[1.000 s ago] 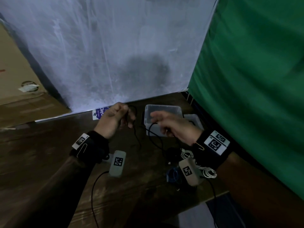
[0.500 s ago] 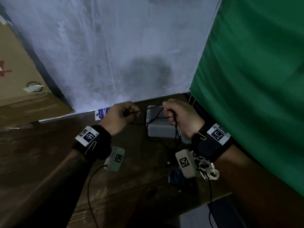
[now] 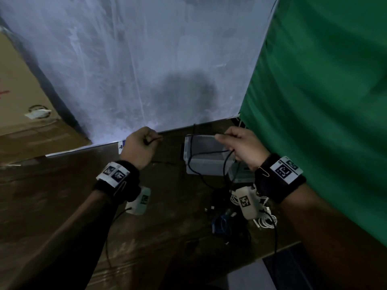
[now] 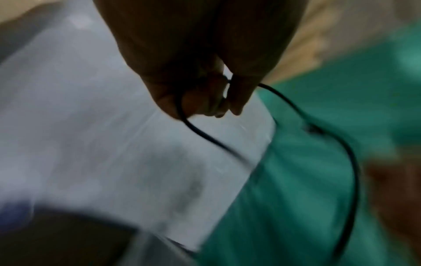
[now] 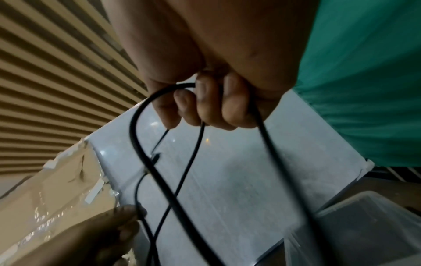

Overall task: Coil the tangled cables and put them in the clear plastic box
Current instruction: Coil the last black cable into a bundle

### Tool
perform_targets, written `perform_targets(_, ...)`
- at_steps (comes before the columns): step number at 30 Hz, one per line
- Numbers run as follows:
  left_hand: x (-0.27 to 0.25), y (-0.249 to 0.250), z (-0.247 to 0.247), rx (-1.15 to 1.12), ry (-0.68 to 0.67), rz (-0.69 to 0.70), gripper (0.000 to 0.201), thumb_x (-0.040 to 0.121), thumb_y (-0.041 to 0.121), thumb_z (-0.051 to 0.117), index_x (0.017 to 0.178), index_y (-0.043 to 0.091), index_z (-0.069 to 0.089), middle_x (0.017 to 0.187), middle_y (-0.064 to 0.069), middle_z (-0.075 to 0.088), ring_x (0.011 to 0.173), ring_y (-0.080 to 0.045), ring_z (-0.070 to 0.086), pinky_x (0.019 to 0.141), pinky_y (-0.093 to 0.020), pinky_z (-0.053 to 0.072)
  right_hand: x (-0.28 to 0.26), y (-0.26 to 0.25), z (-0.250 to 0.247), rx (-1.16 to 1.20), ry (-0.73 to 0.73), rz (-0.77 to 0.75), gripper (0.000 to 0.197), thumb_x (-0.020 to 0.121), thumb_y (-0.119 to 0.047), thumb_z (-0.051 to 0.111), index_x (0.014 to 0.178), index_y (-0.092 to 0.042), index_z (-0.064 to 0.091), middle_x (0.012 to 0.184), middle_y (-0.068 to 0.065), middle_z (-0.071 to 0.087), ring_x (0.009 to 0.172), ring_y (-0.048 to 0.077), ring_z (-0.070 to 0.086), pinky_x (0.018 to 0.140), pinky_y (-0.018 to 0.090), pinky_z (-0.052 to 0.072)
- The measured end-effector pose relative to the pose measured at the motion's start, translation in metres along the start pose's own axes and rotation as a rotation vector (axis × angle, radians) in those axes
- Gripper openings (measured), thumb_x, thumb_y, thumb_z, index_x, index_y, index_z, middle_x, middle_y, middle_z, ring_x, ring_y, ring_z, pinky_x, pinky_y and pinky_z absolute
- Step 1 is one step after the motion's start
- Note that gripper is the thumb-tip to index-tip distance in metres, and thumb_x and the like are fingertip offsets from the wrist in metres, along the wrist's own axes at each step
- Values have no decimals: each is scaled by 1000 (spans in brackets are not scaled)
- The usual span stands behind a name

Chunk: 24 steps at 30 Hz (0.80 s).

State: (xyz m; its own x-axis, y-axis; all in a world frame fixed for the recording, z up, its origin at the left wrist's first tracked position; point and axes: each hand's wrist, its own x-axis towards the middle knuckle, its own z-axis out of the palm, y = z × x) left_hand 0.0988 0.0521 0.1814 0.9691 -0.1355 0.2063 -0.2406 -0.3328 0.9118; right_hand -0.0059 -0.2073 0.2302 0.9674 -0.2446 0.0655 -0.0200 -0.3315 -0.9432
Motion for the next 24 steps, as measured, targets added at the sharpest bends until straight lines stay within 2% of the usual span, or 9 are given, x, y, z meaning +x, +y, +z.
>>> perform_targets(2, 3, -5, -1, -587, 40, -255, 15, 94, 14, 58, 78, 17, 59, 53, 6, 49, 42, -9, 43, 58, -27, 57, 1, 4, -2, -9, 21, -5, 35, 90, -28, 68, 60, -22, 52, 50, -8, 46, 36, 0, 39, 38, 10, 28)
perform_targets(4, 3, -9, -6, -1018, -60, -497, 19, 96, 26, 50, 80, 19, 56, 53, 6, 39, 36, -6, 30, 62, -28, 58, 2, 6, -3, -21, 26, 23, 35, 92, -31, 66, 61, -20, 53, 51, -9, 51, 37, 0, 41, 38, 9, 29)
perform_targets(7, 6, -18, -14, -693, -100, -461, 10, 93, 25, 55, 93, 16, 61, 52, 8, 36, 37, -7, 27, 39, -17, 30, 4, 11, -7, 24, 50, 118, 40, 93, -36, 63, 60, -21, 48, 55, -2, 49, 41, 6, 38, 37, 18, 28)
perform_targets(10, -1, -21, -11, -135, -126, -266, 2, 89, 16, 64, 88, 16, 63, 44, 14, 47, 39, 0, 40, 43, -16, 32, 5, 11, -13, 214, 77, 212, 38, 94, -34, 62, 63, -21, 44, 56, -1, 40, 41, 10, 30, 38, 18, 23)
perform_targets(13, -8, -26, -3, -346, -280, -346, 8, 79, 12, 64, 86, 14, 65, 49, 7, 42, 43, -9, 34, 41, -18, 29, 3, 11, -13, 289, -24, 242, 36, 96, -36, 57, 65, -23, 44, 56, -4, 41, 42, 9, 29, 46, 25, 18)
perform_targets(17, -9, -20, 5, -340, -320, -325, 18, 82, 18, 60, 99, 13, 66, 72, 0, 56, 65, -19, 50, 57, -28, 35, -3, 4, -1, 441, -147, 236, 36, 99, -42, 50, 69, -21, 55, 57, -2, 45, 43, 10, 33, 39, 22, 27)
perform_targets(19, -10, -20, 11, -20, -295, -224, 30, 91, 22, 63, 119, 12, 59, 108, -8, 61, 101, -26, 59, 79, -27, 43, -5, -5, 7, 564, -199, 233, 36, 100, -41, 47, 74, -19, 57, 58, -2, 43, 43, 9, 33, 40, 20, 28)
perform_targets(21, -16, -25, 15, 319, -268, -89, 65, 87, 29, 70, 142, 12, 38, 141, -10, 45, 130, -23, 44, 102, -28, 37, -6, -15, 14, 650, -249, 235, 40, 101, -42, 45, 73, -18, 59, 56, -2, 38, 42, 9, 29, 43, 21, 22)
perform_targets(24, -26, -28, 25, 112, -390, -45, 86, 79, 25, 77, 149, 26, 28, 150, -2, 38, 132, -8, 40, 109, -31, 37, -8, -27, 21, 654, -350, 252, 44, 101, -45, 42, 72, -17, 58, 49, -4, 30, 38, 9, 22, 45, 25, 15)
